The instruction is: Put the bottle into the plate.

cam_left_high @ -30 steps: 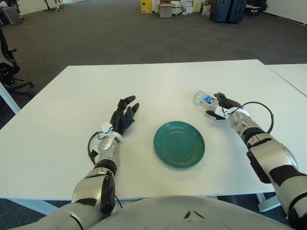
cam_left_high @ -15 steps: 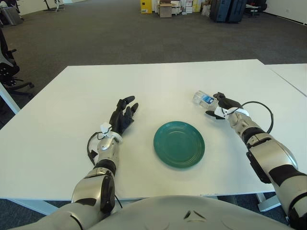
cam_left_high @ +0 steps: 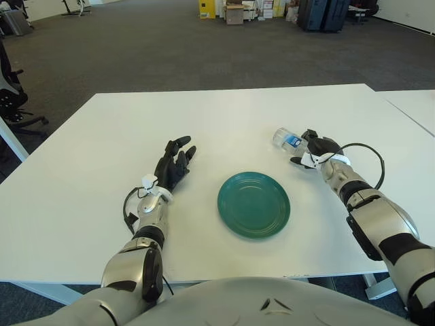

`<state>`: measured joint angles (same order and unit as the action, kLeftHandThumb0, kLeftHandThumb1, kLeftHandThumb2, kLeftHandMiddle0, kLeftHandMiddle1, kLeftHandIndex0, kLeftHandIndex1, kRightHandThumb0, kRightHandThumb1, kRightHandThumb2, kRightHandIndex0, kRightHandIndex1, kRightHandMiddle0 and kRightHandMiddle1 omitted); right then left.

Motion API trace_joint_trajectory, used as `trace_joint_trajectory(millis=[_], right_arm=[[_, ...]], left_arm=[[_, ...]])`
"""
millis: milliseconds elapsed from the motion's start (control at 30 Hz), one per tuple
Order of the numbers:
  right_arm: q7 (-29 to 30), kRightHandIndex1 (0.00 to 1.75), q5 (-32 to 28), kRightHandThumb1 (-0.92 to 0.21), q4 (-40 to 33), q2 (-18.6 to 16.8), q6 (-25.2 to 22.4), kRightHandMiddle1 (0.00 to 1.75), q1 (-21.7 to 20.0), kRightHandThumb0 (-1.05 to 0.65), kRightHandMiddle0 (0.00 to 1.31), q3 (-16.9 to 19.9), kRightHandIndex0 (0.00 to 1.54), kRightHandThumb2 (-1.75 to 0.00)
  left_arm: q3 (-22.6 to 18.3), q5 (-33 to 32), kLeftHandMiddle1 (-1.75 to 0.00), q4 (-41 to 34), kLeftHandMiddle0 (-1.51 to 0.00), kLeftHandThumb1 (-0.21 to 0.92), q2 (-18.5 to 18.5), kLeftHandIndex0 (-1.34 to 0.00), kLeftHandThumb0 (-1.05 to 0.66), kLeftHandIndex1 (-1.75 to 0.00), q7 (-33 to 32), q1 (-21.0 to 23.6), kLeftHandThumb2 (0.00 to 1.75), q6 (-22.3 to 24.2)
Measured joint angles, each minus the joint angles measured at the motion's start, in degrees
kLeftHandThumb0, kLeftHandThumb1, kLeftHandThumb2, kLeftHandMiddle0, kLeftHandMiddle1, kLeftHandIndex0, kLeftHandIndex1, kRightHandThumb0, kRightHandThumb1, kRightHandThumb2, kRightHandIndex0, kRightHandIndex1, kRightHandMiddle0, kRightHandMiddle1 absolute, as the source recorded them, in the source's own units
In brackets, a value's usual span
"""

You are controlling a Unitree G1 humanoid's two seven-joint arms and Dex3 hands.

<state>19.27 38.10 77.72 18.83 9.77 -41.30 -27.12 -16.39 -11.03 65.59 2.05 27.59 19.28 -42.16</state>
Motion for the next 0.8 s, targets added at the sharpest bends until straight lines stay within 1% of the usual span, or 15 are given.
trace_joint_trajectory(millis=[33, 67, 100, 167, 233, 367, 633, 800], right_arm=[[0.47, 1.64, 0.17, -0.51, 0.00, -0.12, -0.17, 1.69, -0.02, -0.31, 0.37, -0.13, 0.58, -1.00], [1.38, 1.64, 0.52, -0.39, 0.01, -0.34, -0.55, 1.71, -0.02, -0.20, 0.42, -0.31, 0.64, -1.16], [2.28, 1.63, 0.72, -0.30, 0.01, -0.56, -0.88, 1.72, -0.02, -0.13, 0.47, -0.43, 0.69, -1.28], [4.03, 1.62, 1.04, -0.18, 0.02, -1.06, -1.52, 1.74, -0.02, -0.06, 0.53, -0.73, 0.76, -1.43], [5.20, 1.62, 1.25, -0.12, 0.02, -1.51, -1.93, 1.74, -0.02, -0.03, 0.56, -1.00, 0.79, -1.49], [6.60, 1.62, 1.64, -0.08, 0.02, -2.01, -2.41, 1.75, -0.08, -0.01, 0.58, -1.75, 0.82, -1.55], [6.85, 1.65, 2.27, -0.09, 0.00, -1.96, -1.70, 1.75, -0.37, 0.00, 0.56, -3.39, 0.81, -1.55], [7.14, 1.66, 2.24, -0.10, 0.00, -1.94, -1.65, 1.75, -0.37, 0.00, 0.55, -3.62, 0.80, -1.54]], left_arm=[[-0.01, 0.00, -0.16, 0.00, -0.53, 0.92, 0.00, -0.04, -0.83, -1.12, 0.00, 0.01, 0.80, 0.00], [0.00, 0.02, -0.25, 0.00, -0.50, 0.92, 0.01, -0.05, -0.83, -1.12, -0.10, 0.01, 0.79, 0.02], [0.00, 0.03, -0.34, 0.00, -0.46, 0.92, 0.01, -0.05, -0.83, -1.12, -0.25, 0.02, 0.79, 0.02], [0.01, 0.09, -0.47, 0.00, -0.42, 0.92, 0.00, -0.05, -0.83, -1.13, -0.66, 0.03, 0.79, 0.03], [0.02, 0.14, -0.55, 0.00, -0.39, 0.92, -0.02, -0.05, -0.83, -1.14, -0.99, 0.04, 0.78, 0.04], [0.02, 0.17, -0.66, 0.00, -0.36, 0.92, -0.03, -0.05, -0.84, -1.15, -1.69, 0.05, 0.77, 0.04], [0.01, 0.17, -0.82, -0.08, -0.33, 0.92, -0.09, -0.07, -0.86, -1.19, -1.96, 0.05, 0.76, 0.07], [0.00, 0.17, -0.87, -0.08, -0.33, 0.92, -0.09, -0.07, -0.88, -1.21, -2.23, 0.05, 0.77, 0.08]])
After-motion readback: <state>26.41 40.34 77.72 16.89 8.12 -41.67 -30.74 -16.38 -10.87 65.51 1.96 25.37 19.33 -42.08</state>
